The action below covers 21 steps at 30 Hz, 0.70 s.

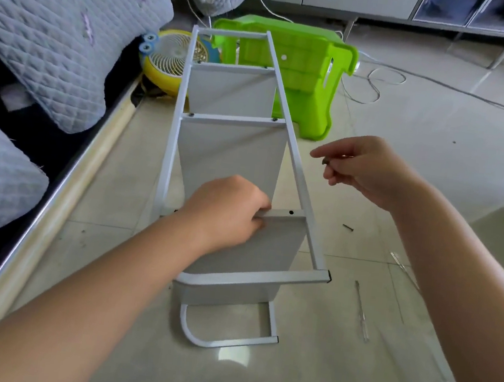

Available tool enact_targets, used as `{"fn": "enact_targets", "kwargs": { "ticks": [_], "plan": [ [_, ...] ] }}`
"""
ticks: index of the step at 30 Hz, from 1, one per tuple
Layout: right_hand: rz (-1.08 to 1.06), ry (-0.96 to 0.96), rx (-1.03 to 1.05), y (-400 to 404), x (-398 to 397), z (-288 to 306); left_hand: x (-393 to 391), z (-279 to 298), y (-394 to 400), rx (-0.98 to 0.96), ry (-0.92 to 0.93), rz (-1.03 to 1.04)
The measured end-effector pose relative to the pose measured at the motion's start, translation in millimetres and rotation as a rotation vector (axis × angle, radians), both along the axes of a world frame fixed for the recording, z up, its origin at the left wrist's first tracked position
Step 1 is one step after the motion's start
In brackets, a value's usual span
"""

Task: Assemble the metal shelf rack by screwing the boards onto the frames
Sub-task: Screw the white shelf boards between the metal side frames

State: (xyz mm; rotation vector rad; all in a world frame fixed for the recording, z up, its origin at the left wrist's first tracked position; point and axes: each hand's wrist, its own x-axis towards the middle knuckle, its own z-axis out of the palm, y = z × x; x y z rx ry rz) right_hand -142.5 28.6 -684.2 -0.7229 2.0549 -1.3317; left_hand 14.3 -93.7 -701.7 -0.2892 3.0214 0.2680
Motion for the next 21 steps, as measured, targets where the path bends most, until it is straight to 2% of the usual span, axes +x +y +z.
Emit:
{"fn": "enact_targets", "kwargs": {
  "ticks": [4,12,17,21],
  "plan": [
    [0.026,0.113,0.094,1.1,0.7,7.3,-0.9,-2.4,4.0,-0.034,0.004,0.016],
    [-0.048,-0.085,0.029,-3.2,11.1,4.7,0.6,-0.8,-1.5,-0.016,-0.05,-0.003],
    [-0.034,0.07,0.259,3.9,12.3,0.6,3.5,-0.4,-5.7,-0.073,-0.048,-0.016],
    [0.036,0.057,0.341,8.2,26.6,3.3,2.7,-1.8,-6.7,-0.097,-0.023,-0.03]
  ]
}}
